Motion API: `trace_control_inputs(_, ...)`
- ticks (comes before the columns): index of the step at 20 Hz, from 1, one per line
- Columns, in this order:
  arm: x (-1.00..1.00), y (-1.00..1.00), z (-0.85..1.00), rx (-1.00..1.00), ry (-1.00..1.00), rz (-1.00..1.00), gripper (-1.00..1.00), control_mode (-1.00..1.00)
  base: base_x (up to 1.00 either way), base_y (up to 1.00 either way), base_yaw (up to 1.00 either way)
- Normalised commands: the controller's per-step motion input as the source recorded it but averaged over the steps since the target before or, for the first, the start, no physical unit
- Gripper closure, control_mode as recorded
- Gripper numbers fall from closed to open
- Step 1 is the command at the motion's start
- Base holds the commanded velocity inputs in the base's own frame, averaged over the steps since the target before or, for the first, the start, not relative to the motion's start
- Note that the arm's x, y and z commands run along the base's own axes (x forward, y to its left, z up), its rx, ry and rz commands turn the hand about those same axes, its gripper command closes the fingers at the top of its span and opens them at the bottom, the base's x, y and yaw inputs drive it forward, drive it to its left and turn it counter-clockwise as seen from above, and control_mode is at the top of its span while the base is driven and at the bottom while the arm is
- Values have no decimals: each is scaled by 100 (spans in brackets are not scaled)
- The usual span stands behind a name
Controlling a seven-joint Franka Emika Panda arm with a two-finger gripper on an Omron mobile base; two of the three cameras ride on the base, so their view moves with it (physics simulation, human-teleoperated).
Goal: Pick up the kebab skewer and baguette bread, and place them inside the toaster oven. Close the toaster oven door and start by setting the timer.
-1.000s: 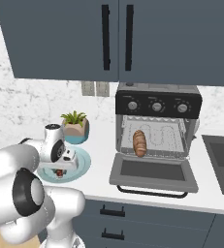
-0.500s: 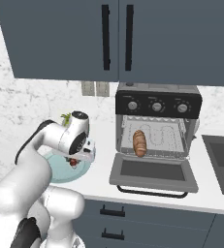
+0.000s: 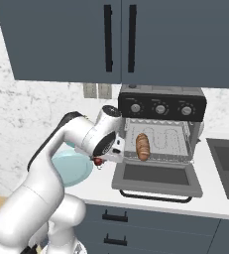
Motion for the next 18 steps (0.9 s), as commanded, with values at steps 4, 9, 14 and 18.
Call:
trace_control_inputs(4,5,-100,34,-5,-6,-6,100,-100,0,0,0)
trace_control_inputs(9,12,-100,5,-14,-13,-4,100,-100,0,0,0)
trace_control_inputs(14,28,-95,2,-11,-5,-3,100,-100,0,0,0)
trace_control_inputs(18,39,-66,0,-5,0,-8,100,-100,0,0,0)
